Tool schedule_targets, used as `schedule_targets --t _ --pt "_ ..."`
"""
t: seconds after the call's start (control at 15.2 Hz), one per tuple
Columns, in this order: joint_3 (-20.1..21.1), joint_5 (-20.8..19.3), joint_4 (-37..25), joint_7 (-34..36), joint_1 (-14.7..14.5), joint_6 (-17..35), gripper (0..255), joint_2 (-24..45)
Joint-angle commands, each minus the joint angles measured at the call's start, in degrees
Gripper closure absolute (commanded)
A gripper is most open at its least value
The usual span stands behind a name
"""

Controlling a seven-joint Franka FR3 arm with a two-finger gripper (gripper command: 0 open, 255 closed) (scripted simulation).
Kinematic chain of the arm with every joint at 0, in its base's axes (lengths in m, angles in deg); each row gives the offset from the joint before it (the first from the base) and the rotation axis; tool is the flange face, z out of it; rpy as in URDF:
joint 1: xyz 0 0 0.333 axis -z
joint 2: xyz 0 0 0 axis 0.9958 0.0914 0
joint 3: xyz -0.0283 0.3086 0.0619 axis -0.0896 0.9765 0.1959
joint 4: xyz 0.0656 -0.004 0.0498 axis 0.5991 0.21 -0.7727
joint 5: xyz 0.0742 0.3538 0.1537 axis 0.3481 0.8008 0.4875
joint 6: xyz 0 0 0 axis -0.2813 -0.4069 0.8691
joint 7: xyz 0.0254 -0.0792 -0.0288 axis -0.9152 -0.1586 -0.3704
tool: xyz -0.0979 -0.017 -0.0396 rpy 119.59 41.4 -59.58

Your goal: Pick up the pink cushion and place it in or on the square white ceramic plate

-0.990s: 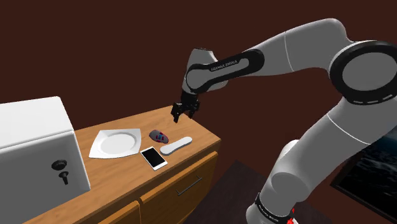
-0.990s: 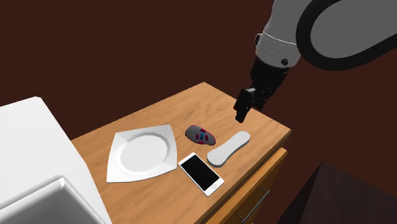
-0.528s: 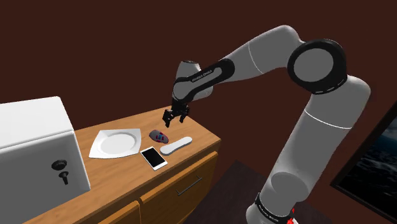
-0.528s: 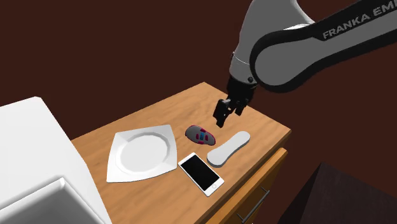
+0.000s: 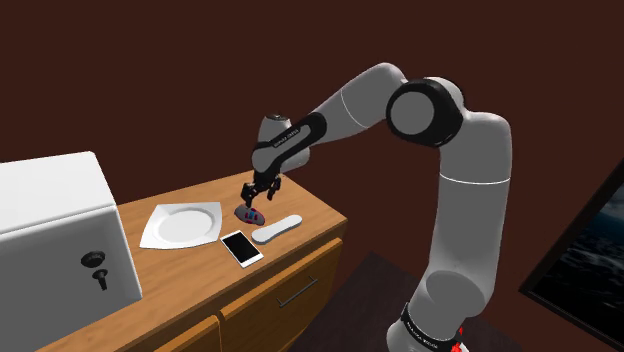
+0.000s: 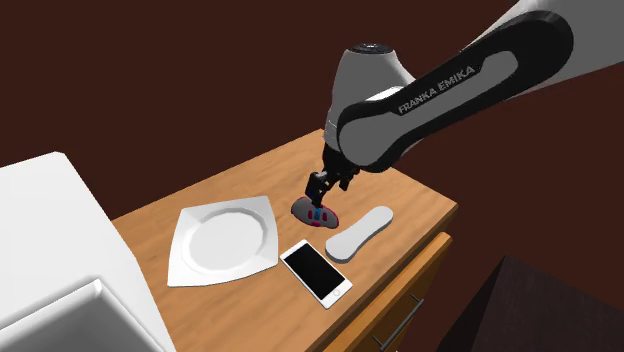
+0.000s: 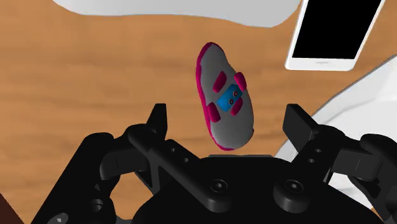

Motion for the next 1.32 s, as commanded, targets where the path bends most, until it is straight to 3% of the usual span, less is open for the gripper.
schedule_targets --t 0.0,0.2,0.73,1.19,1.25 --pt "-0.11 -0.35 -3.96 0.03 -0.09 0.82 0 4.69" --pt "-0.31 -0.73 -9.76 -0.04 -0.14 1.31 0 10.89" --pt "-0.28 -0.69 -11.36 -0.06 -0.22 4.75 0 15.93" --pt "-0.28 -0.69 -11.37 -0.06 -0.22 4.74 0 15.94" --pt "-0.28 -0.69 -11.37 -0.06 -0.22 4.74 255 15.94"
